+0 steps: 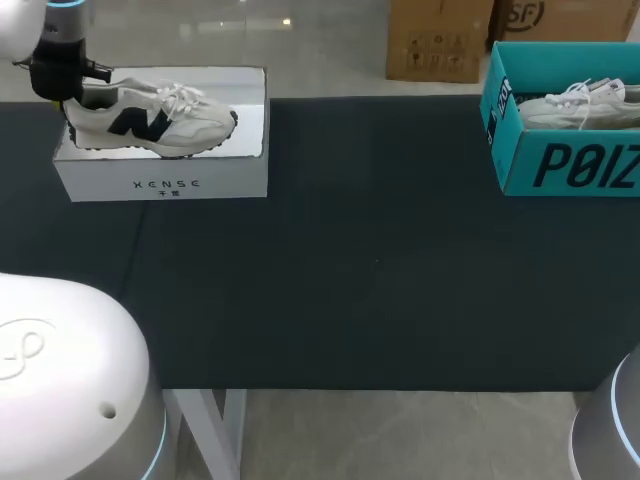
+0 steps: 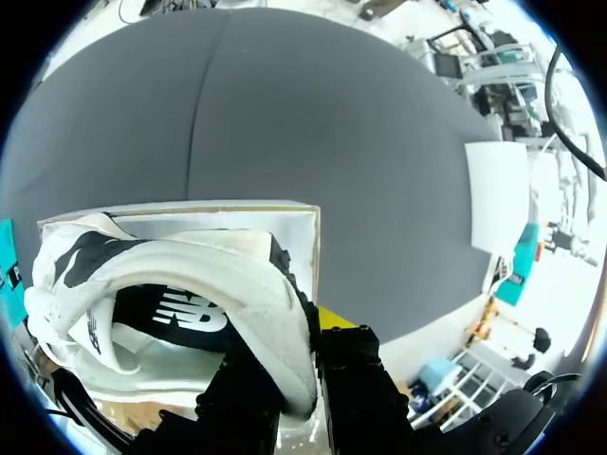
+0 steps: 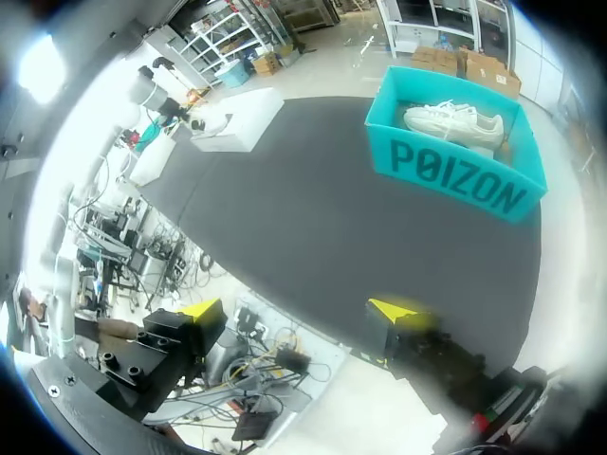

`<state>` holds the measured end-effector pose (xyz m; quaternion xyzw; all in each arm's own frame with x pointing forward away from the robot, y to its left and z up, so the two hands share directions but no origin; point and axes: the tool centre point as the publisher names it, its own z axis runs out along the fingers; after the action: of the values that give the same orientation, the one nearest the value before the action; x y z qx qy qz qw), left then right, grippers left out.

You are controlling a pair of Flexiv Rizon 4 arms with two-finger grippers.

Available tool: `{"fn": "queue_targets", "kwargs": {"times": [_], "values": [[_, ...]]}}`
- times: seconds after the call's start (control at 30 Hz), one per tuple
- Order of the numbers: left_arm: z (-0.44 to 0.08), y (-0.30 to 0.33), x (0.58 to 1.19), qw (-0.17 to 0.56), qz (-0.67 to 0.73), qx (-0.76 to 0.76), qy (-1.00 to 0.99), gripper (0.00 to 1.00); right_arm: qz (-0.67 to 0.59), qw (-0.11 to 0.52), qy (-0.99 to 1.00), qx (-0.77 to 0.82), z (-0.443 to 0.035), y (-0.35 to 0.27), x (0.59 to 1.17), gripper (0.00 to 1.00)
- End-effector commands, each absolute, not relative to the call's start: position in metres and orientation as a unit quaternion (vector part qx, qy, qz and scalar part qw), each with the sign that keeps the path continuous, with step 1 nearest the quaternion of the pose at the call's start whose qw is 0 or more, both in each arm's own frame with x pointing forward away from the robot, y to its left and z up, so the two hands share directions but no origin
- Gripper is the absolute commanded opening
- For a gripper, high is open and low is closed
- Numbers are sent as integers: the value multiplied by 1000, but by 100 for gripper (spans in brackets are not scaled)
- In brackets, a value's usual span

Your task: Take the shoe out of the shoebox, open the shoe tongue, remove and reinsert the insole, then place the shoe into the shoebox

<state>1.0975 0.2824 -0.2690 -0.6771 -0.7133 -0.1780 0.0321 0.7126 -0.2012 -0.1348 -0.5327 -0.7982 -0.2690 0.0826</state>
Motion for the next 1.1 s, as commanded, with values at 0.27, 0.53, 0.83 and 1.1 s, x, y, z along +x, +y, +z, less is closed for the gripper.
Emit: {"fn": "queue_targets", "kwargs": {"times": [0.27,0.53,0.83,1.1], "values": [[-247,284,1120,11,-155,-662,-733,0,-268,84,-799,-533,-135,-202,714,100],[-264,287,1124,24,-182,-630,-754,0,-268,84,-799,-533,-135,-202,714,100],[-294,265,1118,27,-196,-616,-763,0,-268,84,-799,-533,-135,-202,714,100],[-310,267,1104,38,-189,-626,-756,0,-268,84,-799,-533,-135,-202,714,100]]}}
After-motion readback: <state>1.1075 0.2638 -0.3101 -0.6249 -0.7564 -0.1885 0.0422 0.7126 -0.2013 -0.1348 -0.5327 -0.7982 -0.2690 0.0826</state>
